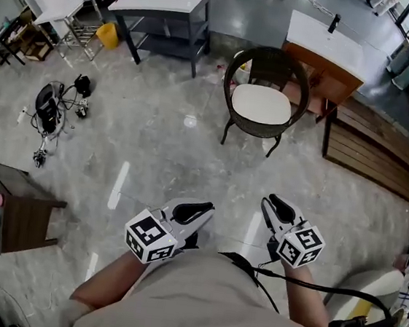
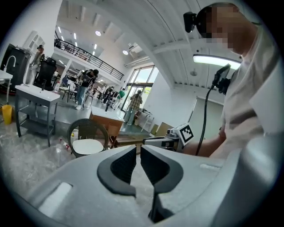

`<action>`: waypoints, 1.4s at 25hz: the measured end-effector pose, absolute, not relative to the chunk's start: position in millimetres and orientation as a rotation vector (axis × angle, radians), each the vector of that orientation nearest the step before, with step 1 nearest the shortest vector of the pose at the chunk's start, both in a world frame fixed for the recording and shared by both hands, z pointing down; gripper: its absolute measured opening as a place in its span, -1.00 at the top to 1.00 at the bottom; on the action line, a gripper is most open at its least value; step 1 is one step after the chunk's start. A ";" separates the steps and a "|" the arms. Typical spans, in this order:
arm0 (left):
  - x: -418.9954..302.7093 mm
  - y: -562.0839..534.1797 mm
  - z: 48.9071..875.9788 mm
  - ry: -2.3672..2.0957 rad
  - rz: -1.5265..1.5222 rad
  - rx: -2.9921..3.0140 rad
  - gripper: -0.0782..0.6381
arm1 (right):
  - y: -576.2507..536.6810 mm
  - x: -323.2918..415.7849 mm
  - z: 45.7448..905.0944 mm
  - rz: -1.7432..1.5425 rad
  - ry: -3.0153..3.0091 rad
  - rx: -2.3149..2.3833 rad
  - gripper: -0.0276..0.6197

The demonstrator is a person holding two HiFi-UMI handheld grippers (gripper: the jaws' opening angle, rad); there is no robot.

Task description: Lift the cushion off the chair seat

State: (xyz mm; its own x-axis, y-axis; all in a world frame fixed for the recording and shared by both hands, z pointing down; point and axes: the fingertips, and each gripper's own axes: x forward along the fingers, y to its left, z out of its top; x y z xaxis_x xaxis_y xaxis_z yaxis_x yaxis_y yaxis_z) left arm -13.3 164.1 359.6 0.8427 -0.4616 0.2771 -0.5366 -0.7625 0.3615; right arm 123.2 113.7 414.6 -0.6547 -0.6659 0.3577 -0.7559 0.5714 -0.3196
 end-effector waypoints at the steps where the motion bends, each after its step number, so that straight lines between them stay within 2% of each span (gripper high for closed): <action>1: -24.0 149.9 359.8 -0.714 0.247 2.594 0.75 | 96.6 117.3 417.6 0.685 -2.585 1.223 0.60; 6: -64.7 92.5 377.4 -0.578 0.346 2.597 0.67 | 18.5 98.4 444.5 0.795 -2.506 1.368 0.61; 11: -72.1 29.4 386.6 -0.601 0.271 2.531 0.65 | -63.0 105.2 498.1 1.247 -2.503 1.467 0.60; 20: -41.2 -141.1 415.6 -0.735 0.336 2.439 0.65 | -249.7 151.1 679.9 1.906 -2.233 1.617 0.55; 23: -19.7 -195.0 434.6 -0.743 0.378 2.400 0.66 | -299.7 181.7 739.4 2.018 -2.119 1.712 0.55; 26: -0.1 -240.5 454.2 -0.732 0.418 2.379 0.76 | -335.7 204.8 800.7 2.095 -1.986 1.771 0.55; 35: 41.8 -312.5 517.8 -0.646 0.458 2.322 0.76 | -384.4 241.9 951.7 2.296 -1.624 1.881 0.43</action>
